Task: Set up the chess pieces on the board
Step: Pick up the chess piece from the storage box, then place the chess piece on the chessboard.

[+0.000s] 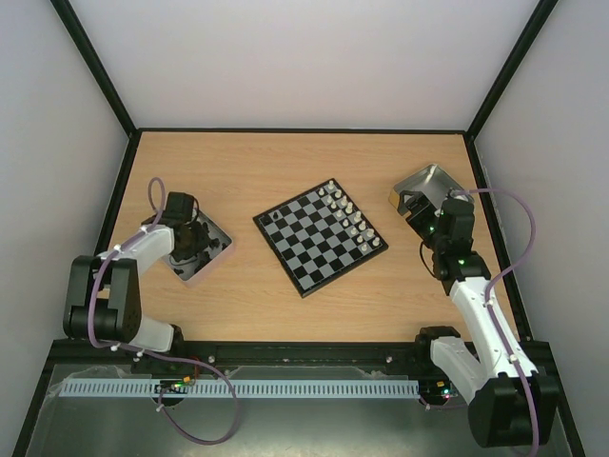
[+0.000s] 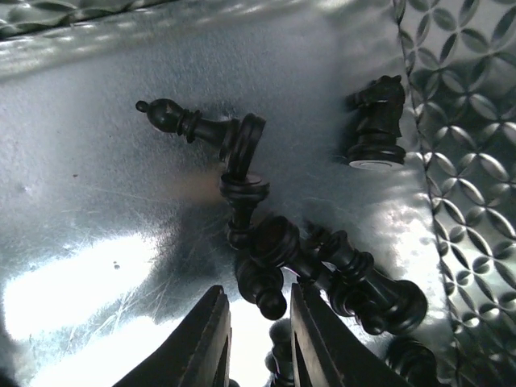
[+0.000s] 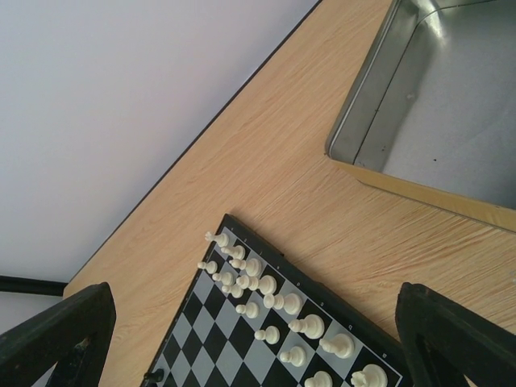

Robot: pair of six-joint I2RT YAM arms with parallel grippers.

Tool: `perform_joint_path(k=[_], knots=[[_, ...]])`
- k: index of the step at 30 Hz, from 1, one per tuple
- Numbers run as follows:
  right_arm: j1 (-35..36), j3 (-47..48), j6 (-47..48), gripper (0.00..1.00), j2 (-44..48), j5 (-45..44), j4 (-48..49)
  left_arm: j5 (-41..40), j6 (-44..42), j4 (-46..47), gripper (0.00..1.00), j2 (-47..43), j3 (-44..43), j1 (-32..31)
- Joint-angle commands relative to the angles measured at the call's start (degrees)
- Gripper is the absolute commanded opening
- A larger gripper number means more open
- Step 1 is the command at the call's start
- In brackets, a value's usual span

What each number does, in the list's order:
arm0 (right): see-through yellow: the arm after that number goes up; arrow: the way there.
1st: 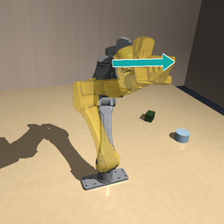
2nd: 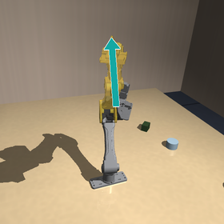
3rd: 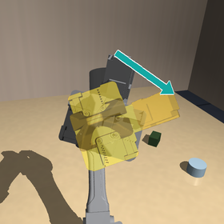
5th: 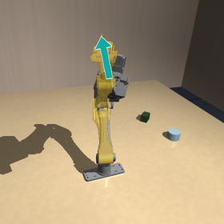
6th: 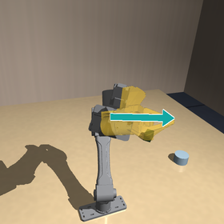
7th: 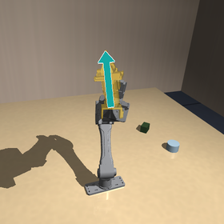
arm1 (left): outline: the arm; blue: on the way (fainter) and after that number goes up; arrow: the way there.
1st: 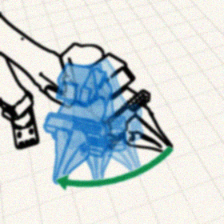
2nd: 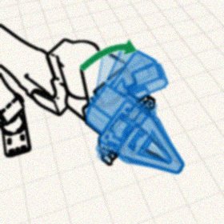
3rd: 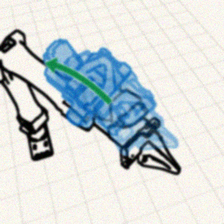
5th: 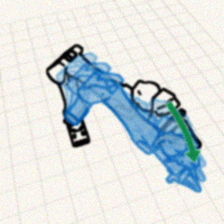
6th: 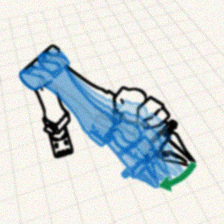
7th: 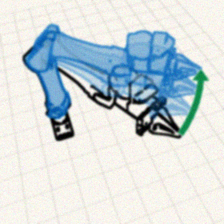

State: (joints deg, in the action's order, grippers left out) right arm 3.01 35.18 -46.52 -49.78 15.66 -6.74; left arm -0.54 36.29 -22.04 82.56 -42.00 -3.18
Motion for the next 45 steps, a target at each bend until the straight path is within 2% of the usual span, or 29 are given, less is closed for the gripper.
perform_joint_path(k=[1,5,17,22,30,36,45], knots=[[-0.1,0.91,0.68,0.94,-0.26,-0.67,1.34,-0.77,1.16,1.43,0.22,1.27,-0.68,0.28],[-0.1,0.77,0.64,0.94,-0.4,-0.47,1.42,-1.47,1.03,1.69,0.17,1.75,-0.95,0.28],[-0.1,0.77,0.78,0.94,-0.23,-0.46,1.44,-2.53,0.39,2.15,0.13,2.91,-0.86,0.28],[-0.1,0.94,1.1,0.94,0.24,-0.27,1.16,-3.96,1.86,2.12,0.1,-0.93,-0.06,0.2],[-0.1,0.78,0.72,0.94,0.3,-0.05,1.35,-3.81,2.63,-0.75,0.09,-8.64,-1.24,-1.03],[-0.12,0.38,0.22,0.94,0.71,-0.15,1.51,2.34,1.31,-1.09,0.1,-8.39,-6.3,-7.2],[-0.1,-0.09,0.11,0.94,2.0,-0.57,1.02,-4.18,2.63,-3.27,0.11,1.31,-16.99,-26.32]])
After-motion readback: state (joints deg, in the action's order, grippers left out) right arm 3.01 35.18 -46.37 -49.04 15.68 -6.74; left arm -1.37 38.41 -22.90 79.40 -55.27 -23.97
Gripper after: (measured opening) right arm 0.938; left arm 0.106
